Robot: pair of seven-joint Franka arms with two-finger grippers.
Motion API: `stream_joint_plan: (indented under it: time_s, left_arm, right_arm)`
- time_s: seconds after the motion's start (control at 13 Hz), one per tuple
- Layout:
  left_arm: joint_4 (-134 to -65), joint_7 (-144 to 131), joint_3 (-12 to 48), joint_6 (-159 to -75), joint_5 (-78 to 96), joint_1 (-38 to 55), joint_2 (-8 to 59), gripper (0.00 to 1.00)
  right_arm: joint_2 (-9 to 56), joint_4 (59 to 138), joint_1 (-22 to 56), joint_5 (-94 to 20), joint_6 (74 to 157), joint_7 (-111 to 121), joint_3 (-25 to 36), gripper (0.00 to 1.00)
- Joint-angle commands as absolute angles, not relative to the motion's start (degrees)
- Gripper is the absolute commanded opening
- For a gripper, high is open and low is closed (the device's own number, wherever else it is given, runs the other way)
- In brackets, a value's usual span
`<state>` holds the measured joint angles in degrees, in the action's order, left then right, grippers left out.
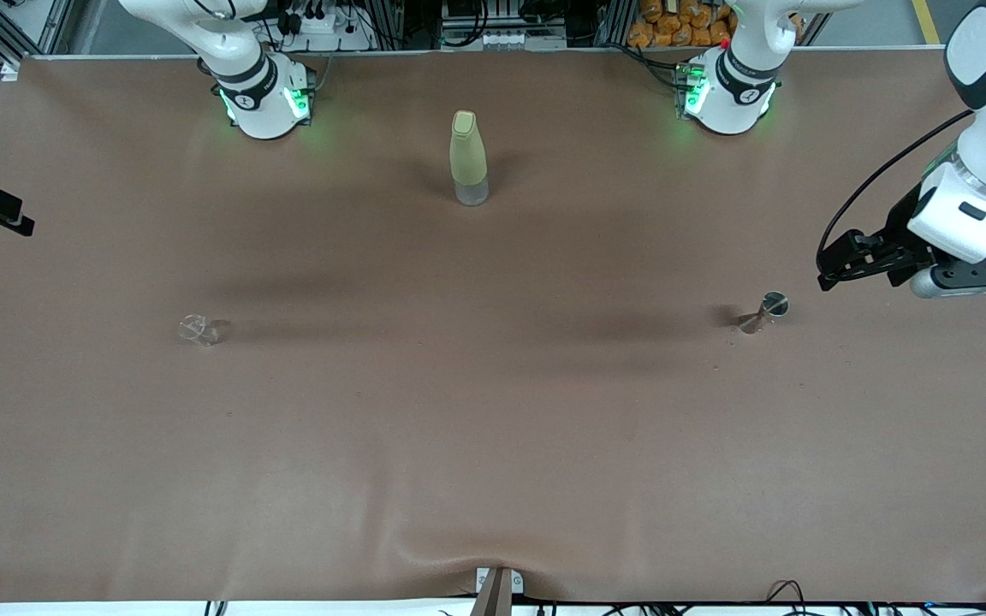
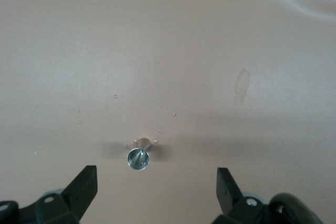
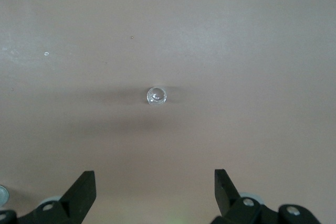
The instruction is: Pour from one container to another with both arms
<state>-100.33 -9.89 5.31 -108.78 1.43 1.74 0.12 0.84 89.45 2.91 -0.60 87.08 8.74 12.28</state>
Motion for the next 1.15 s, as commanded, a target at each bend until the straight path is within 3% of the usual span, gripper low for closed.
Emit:
stream_joint_plan:
  time_s: [0.0, 0.38, 1.08]
  left_arm:
    - [-97.8, -8.5, 6.2, -108.1, 1.1, 0.5, 1.1, 1.00]
    - [-90.4, -8.6, 6.0, -101.9, 1.4, 0.5, 3.4, 1.00]
    - [-90.1, -8.8, 5.8, -101.7, -0.3, 0.0, 3.3, 1.00]
  right_arm:
    - [-0.6, 90.8, 3.0, 0.4, 87.4, 8.5, 12.0, 1.00]
    - [-0.1, 90.9, 2.7, 0.4, 87.6, 8.7, 12.0, 1.00]
    - [0.1, 90.8, 2.6, 0.6, 87.3, 8.6, 12.0, 1.00]
